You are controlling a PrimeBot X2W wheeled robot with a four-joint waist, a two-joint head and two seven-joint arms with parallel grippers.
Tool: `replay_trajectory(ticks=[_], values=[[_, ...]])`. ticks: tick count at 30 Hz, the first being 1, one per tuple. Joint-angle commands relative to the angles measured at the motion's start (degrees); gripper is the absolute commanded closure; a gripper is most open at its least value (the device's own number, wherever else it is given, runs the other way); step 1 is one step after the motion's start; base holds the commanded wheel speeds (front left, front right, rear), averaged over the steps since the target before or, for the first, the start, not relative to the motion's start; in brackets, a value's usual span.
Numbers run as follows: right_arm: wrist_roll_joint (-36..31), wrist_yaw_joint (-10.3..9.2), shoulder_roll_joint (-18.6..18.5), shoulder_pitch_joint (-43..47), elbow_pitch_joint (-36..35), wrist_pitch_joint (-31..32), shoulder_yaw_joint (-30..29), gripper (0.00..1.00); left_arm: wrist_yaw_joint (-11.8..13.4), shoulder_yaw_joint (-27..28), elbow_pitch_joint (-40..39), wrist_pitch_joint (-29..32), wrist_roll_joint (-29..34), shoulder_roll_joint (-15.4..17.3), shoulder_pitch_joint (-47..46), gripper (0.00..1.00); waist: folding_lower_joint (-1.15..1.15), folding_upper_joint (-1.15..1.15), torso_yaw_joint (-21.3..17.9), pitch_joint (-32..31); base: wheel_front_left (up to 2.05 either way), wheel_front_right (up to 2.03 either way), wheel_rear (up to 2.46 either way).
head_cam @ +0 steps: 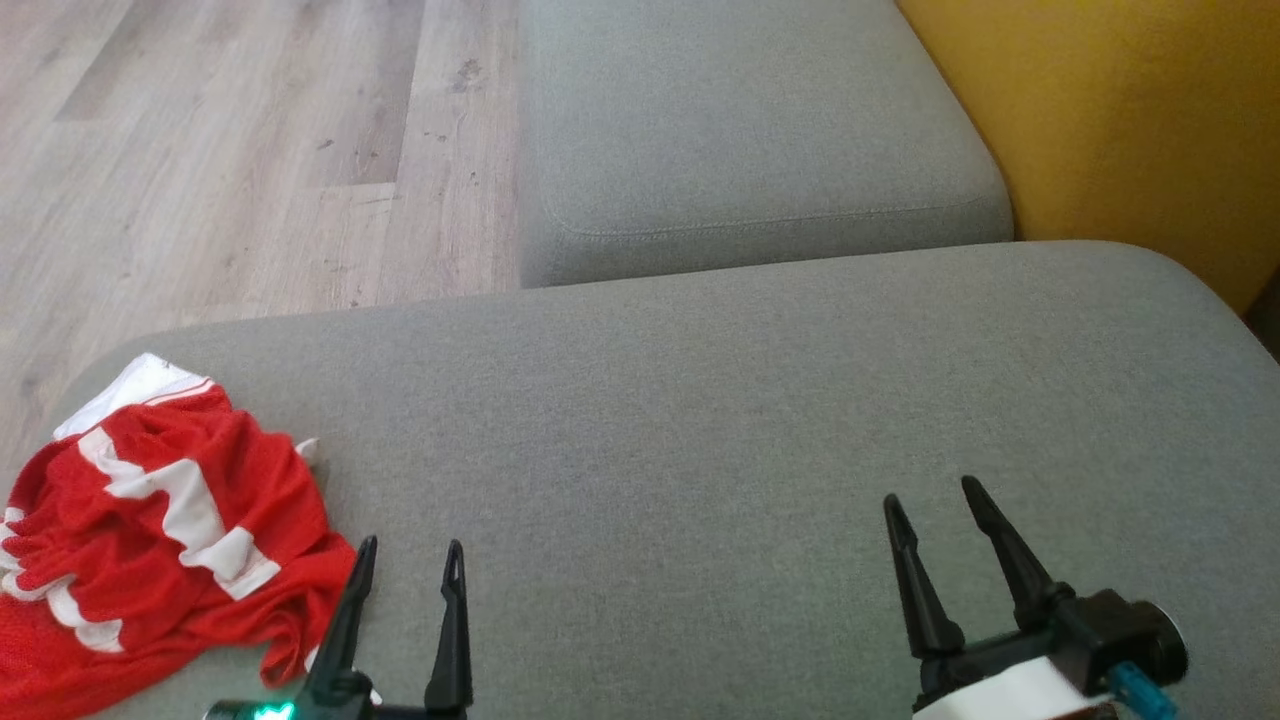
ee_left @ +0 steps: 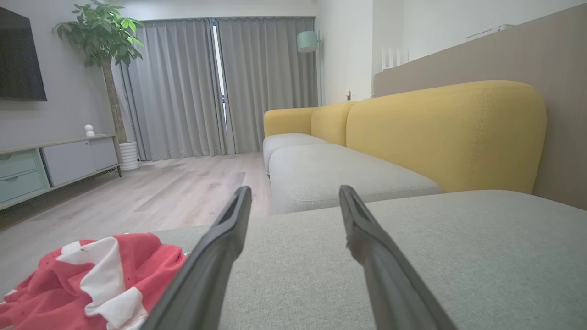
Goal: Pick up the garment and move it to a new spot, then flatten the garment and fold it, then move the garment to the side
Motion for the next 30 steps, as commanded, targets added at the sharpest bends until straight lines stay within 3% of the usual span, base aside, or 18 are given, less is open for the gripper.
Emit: replay_trajectory(ticks=[1,5,30], values=[[-1.90,-0.04,-0.50,-1.45,-2.37,-1.22,1.83,0.00,0.60,1.35,-2.48,-0.96,1.61,-0.17,-1.79,0.00,0.00,0.00,0.04,-0.05,0.00,0.00,0.00],[-4.30,-0.04,-0.51,-1.15,-2.28,-1.80,2.07,0.00,0.28,1.84,-2.93,-1.55,3.25,-0.62,-1.44,0.00,0.00,0.00,0.10,-0.15,0.00,0.00,0.00],[-3.96,-0.04,-0.51,-0.82,-0.86,-1.80,1.29,0.00,-3.43,5.86,-0.17,-1.55,2.64,-2.80,-0.69,0.00,0.00,0.00,0.61,0.61,0.00,0.00,0.00]])
